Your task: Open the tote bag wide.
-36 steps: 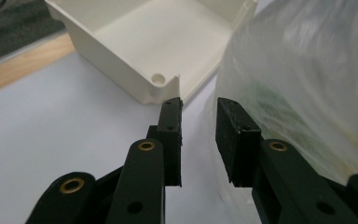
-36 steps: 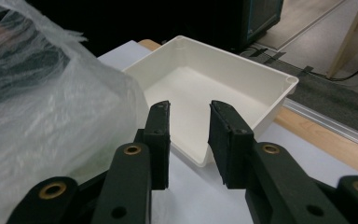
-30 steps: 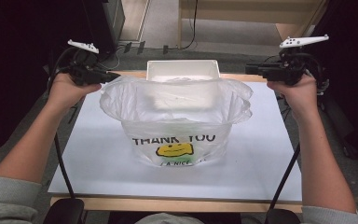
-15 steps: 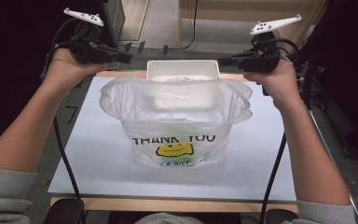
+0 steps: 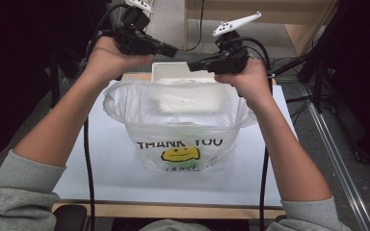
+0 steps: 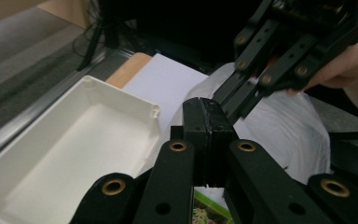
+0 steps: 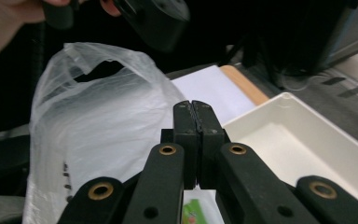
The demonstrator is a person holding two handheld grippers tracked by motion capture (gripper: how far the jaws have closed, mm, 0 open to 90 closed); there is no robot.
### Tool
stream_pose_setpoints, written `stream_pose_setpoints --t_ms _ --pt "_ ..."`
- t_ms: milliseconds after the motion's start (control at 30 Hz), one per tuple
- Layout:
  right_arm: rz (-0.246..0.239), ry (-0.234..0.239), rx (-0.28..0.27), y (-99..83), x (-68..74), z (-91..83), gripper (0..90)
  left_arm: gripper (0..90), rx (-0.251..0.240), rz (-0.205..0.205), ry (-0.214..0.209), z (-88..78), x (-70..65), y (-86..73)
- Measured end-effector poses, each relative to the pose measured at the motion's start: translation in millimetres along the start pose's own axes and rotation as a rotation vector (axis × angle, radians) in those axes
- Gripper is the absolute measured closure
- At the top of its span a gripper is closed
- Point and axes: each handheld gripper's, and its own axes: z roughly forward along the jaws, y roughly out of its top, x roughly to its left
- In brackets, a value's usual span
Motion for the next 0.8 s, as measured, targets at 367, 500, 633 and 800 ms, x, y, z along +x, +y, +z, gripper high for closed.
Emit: stream_pose_setpoints --t_ms 367,500,633,800 --pt "0.025 -0.035 0.086 -45.0 8.8 20.7 89.9 90.0 0.09 0.001 0.058 27.9 -11.4 -57.5" --pt "0.029 -0.058 0.119 -55.3 12.9 25.3 87.7 90.0 0.103 -0.017 0.057 33.0 -9.4 -78.2" --pt "0.029 -0.061 0.127 -62.5 15.3 30.4 90.0 90.0 0.139 -0.024 0.056 41.2 -9.7 -93.1" --pt "0.079 -0.04 0.117 -70.2 14.2 34.0 90.0 90.0 0.138 -0.042 0.042 47.2 -10.8 -106.6"
